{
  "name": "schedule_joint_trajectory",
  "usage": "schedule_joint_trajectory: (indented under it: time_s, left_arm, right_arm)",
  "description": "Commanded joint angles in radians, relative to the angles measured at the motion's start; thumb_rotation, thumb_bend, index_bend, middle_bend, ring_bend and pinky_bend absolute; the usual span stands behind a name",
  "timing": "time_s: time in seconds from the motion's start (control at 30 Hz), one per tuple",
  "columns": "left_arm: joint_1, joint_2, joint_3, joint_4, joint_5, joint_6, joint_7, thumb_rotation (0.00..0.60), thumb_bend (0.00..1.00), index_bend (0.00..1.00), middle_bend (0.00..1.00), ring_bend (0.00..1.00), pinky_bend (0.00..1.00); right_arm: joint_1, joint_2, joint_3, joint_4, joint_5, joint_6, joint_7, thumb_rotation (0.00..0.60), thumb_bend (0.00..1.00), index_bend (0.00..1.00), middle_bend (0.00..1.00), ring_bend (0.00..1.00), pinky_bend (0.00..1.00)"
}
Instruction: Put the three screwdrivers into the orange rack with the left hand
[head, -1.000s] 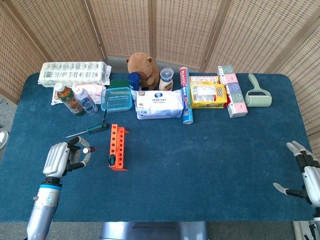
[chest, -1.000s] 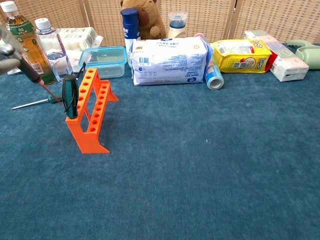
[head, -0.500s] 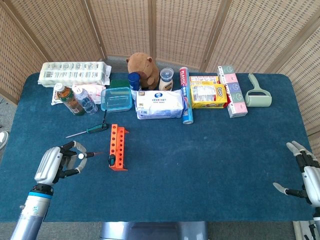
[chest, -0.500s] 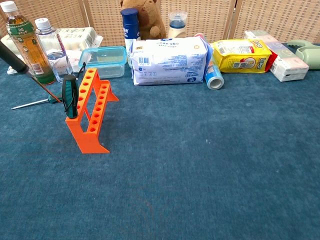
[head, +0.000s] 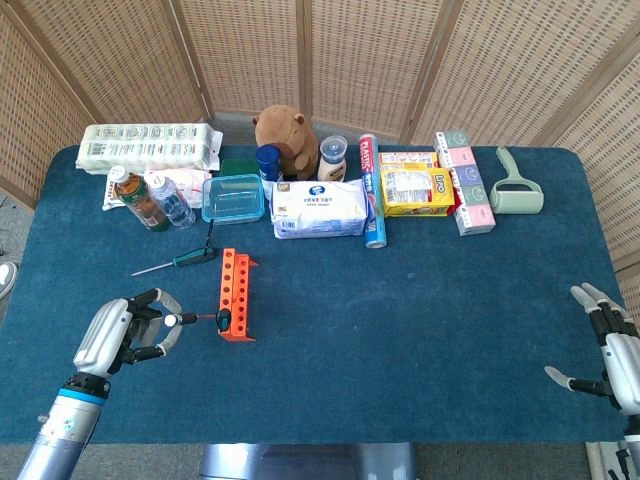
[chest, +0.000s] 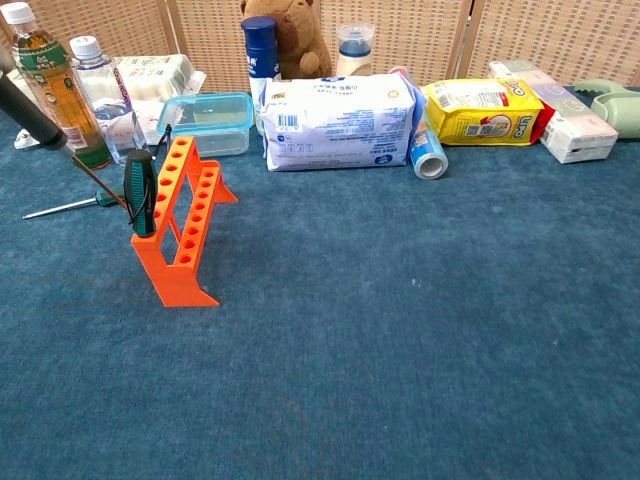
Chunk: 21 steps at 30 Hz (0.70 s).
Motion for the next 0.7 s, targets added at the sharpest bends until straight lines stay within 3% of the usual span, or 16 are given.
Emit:
schedule_joint_trajectory:
  time_s: [0.03, 0.7]
  left_arm:
    - [-0.002, -0.004, -0.004, -0.003, 0.000, 0.002, 0.005, 0.600, 0.45, 0.58, 0.89, 0.79, 0.89]
    - [-0.054, -0.065, -0.045, 0.028, -0.080, -0.042, 0.018, 0.600, 0.45, 0.58, 0.89, 0.79, 0.89]
  right_arm:
    - [0.000, 0.000, 0.000, 0.000, 0.000, 0.000, 0.001, 0.600, 0.00, 0.00, 0.04, 0.00, 0.00]
    - [-0.001, 0.005, 0.001, 0.005, 0.001, 0.001, 0.014, 0.600, 0.00, 0.00, 0.04, 0.00, 0.00]
